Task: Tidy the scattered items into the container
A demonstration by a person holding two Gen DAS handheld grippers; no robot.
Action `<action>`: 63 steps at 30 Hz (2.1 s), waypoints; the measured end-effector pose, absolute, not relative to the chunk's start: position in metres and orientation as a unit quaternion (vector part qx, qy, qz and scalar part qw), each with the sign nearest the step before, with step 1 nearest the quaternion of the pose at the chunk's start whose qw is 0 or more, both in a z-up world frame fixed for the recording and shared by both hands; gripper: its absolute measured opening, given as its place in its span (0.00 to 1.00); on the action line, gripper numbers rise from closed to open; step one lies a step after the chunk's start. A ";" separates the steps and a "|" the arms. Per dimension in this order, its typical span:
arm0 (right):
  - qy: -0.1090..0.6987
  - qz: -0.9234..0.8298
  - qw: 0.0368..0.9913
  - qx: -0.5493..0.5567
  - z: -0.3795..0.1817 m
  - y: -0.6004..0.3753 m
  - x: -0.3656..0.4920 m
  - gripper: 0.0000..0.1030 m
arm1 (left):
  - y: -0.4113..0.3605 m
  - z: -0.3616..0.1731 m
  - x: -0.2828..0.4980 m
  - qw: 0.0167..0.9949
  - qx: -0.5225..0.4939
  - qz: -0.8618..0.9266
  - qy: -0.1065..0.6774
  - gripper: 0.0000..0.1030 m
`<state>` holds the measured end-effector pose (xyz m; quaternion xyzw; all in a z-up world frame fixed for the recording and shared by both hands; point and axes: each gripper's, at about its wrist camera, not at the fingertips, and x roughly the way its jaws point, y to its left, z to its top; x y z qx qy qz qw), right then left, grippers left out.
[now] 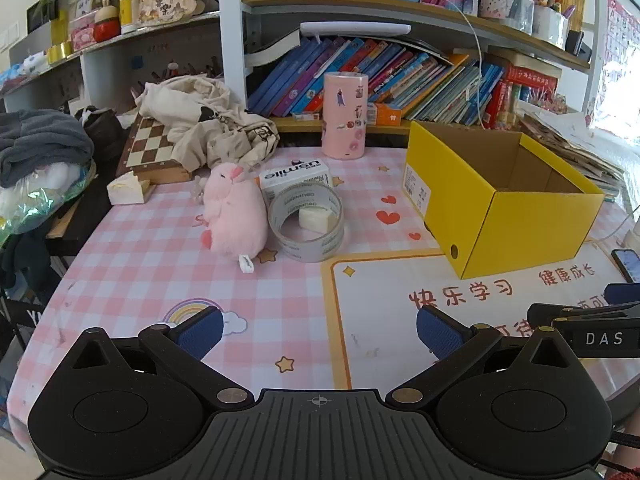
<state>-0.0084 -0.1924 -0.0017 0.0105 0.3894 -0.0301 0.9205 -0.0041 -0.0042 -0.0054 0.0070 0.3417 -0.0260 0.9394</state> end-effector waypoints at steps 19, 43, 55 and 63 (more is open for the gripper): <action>0.389 -0.031 0.921 0.010 -0.001 -0.193 -0.009 1.00 | -0.005 -0.004 -0.005 0.938 0.004 -0.038 0.343 1.00; 0.391 -0.032 0.920 0.010 -0.002 -0.192 -0.012 1.00 | -0.005 -0.007 -0.006 0.937 0.002 -0.047 0.346 1.00; 0.395 -0.026 0.918 0.003 -0.003 -0.186 -0.006 1.00 | 0.001 -0.010 -0.002 0.934 0.001 -0.043 0.356 1.00; 0.397 -0.013 0.918 -0.005 -0.003 -0.178 -0.002 1.00 | 0.006 -0.012 0.001 0.927 -0.013 -0.076 0.366 1.00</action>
